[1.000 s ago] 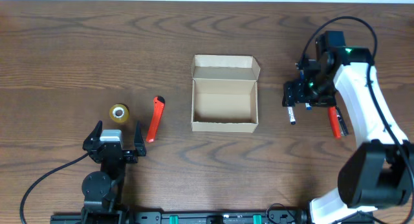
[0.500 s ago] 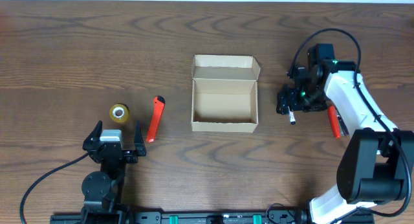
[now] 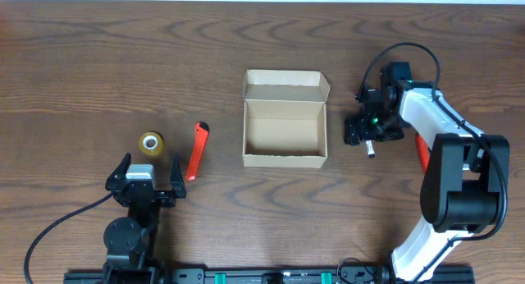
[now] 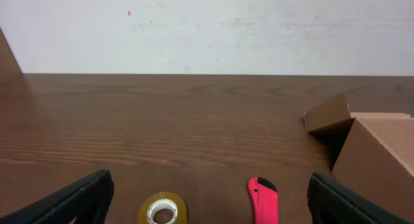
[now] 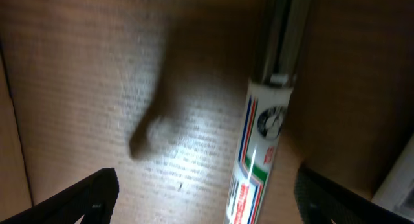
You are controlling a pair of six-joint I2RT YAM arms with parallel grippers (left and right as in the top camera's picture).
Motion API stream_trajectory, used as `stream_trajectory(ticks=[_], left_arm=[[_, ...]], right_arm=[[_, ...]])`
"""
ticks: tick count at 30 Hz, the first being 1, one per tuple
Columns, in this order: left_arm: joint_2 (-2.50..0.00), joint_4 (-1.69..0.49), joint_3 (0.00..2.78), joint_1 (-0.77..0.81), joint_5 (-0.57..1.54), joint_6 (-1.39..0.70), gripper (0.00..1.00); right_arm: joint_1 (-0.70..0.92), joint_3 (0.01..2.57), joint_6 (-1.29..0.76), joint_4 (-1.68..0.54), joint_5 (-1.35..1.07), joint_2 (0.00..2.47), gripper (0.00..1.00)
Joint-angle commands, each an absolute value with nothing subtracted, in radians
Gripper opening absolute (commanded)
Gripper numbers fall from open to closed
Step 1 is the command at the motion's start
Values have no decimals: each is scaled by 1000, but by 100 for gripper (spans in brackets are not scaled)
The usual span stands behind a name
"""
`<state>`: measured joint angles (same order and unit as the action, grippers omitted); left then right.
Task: Pack container
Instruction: 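Move right gripper to the black marker and grasp it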
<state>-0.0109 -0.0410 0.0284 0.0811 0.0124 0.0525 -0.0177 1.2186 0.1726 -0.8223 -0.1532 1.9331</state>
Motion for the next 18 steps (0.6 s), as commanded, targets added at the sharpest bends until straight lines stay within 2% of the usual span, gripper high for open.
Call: stream_trajectory(ticks=[1, 4, 10, 14, 18], left_arm=[[-6, -74, 5, 82, 35, 44, 95], [-6, -74, 5, 82, 35, 44, 95], [-6, -74, 5, 82, 35, 44, 95], [-6, -74, 5, 82, 35, 44, 95], [-6, -74, 5, 82, 35, 44, 95]], right_arm=[[-25, 1213, 189, -802, -170, 1963, 88], [-25, 1213, 194, -796, -169, 1964, 82], [-25, 1213, 196, -788, -169, 1964, 58], [-25, 1213, 196, -787, -168, 1964, 58], [-25, 1213, 196, -785, -169, 1964, 45]])
